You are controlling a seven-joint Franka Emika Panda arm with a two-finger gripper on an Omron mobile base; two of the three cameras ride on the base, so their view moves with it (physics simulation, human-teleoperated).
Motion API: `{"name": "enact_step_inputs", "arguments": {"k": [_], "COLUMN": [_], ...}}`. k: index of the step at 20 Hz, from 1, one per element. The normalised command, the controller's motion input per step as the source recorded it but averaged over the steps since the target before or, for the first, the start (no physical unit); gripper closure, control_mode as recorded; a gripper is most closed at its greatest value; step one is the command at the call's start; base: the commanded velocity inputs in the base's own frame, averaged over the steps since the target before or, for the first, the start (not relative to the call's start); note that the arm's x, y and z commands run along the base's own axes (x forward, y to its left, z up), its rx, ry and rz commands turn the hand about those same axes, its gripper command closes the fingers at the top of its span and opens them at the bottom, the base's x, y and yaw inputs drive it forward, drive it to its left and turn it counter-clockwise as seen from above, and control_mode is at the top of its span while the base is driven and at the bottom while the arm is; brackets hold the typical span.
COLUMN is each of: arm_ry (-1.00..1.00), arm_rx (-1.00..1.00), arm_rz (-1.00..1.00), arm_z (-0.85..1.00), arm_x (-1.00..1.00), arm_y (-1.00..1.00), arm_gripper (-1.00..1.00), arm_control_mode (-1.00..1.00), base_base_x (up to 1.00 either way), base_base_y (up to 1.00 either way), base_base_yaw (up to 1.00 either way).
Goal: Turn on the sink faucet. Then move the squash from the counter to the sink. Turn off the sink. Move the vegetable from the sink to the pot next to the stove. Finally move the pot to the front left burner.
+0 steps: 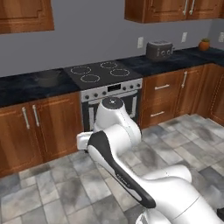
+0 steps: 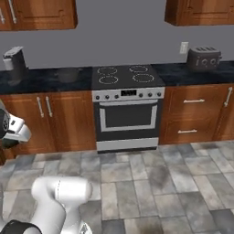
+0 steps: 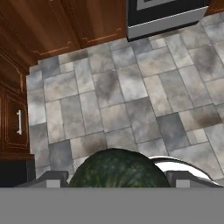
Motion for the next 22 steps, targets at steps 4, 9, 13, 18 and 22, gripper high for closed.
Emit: {"name": "enact_step_inputs", "arguments": {"k": [4, 9, 13, 18, 22], "arm_ry": [0.00, 0.00, 0.00, 0.00, 0.00], "arm_rx": [0.00, 0.00, 0.00, 0.00, 0.00], "arm_rz": [0.00, 0.00, 0.00, 0.00, 0.00], "arm_z": [0.00, 0.00, 0.00, 0.00, 0.00], "arm_x": [0.00, 0.00, 0.00, 0.00, 0.00], "arm_y": [0.00, 0.00, 0.00, 0.00, 0.00], "arm_gripper": [1.00, 1.00, 1.00, 1.00, 1.00], "arm_control_mode": [1.00, 1.00, 1.00, 1.00, 1.00], "base_base_x": [0.70, 0.75, 0.78, 0.79, 0.78], "base_base_y": [-0.66, -0.61, -0.54, -0.49, -0.43], "base_base_yaw": [-0.06, -0.01, 0.00, 0.00, 0.00]}}
